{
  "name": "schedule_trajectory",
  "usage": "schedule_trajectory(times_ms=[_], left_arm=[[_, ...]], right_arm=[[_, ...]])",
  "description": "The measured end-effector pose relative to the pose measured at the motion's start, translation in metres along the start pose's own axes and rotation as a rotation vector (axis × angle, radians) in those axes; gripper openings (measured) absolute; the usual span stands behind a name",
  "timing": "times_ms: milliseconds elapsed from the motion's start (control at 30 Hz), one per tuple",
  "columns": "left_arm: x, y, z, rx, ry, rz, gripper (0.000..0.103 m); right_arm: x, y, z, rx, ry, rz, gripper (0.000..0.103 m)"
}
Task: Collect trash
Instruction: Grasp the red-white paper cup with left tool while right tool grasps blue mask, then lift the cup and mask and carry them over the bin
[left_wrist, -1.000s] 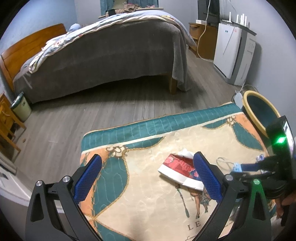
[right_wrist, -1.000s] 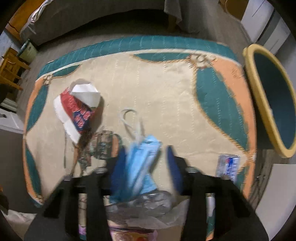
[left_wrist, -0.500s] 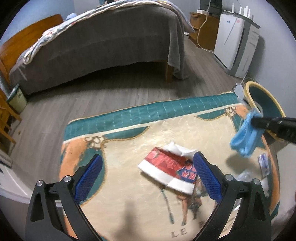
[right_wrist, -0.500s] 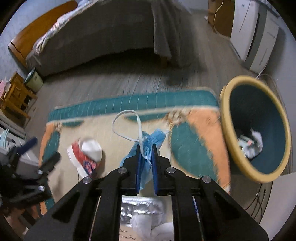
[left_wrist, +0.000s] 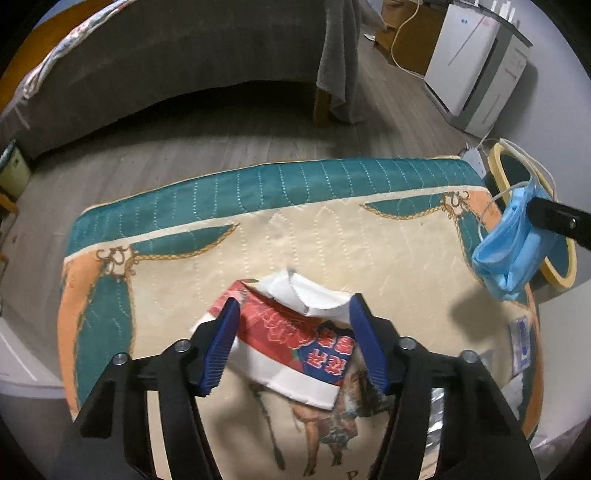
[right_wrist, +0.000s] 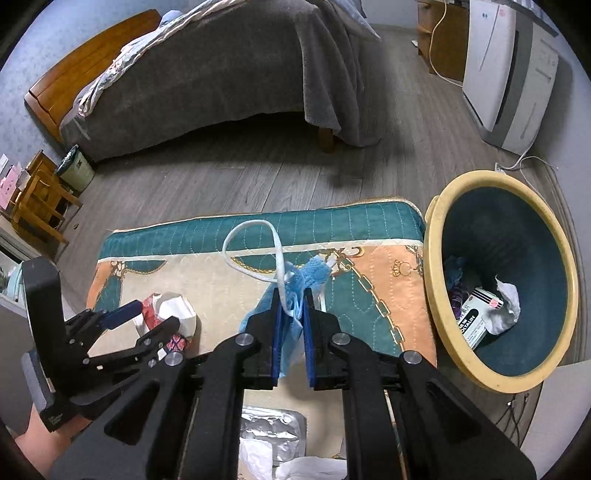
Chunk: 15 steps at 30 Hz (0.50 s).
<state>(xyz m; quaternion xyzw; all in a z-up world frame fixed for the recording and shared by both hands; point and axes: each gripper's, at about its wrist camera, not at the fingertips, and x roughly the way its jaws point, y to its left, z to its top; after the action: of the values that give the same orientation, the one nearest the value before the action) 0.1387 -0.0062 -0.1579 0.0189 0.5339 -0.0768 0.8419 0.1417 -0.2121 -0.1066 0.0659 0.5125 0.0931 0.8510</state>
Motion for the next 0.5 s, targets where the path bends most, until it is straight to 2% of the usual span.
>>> schedule_trajectory(times_ms=[33, 100, 167, 200, 300, 467, 500], left_arm=[[0.001, -0.001, 0.001, -0.001, 0.003, -0.008, 0.05], [0.003, -0.002, 0.001, 0.002, 0.006, -0.021, 0.045], [0.003, -0.005, 0.002, 0.011, 0.012, -0.038, 0.027], [0.004, -0.005, 0.002, 0.013, 0.021, -0.04, 0.014], [0.005, -0.002, 0.0, 0.015, 0.029, -0.052, 0.012], [-0.004, 0.01, -0.001, -0.038, 0.015, -0.093, 0.012], [-0.006, 0.012, -0.001, -0.045, 0.012, -0.098, 0.004]], right_arm=[[0.0, 0.0, 0.0, -0.001, 0.0, 0.002, 0.009], [-0.001, -0.002, 0.001, -0.001, 0.001, 0.004, 0.009], [-0.001, -0.002, 0.0, -0.001, 0.002, 0.005, 0.009], [-0.002, -0.002, 0.0, -0.001, 0.001, 0.004, 0.009], [-0.004, -0.003, 0.001, 0.001, -0.003, 0.005, 0.009], [-0.008, -0.003, 0.003, 0.008, -0.012, 0.011, 0.009], [-0.008, -0.003, 0.003, 0.008, -0.015, 0.01, 0.009]])
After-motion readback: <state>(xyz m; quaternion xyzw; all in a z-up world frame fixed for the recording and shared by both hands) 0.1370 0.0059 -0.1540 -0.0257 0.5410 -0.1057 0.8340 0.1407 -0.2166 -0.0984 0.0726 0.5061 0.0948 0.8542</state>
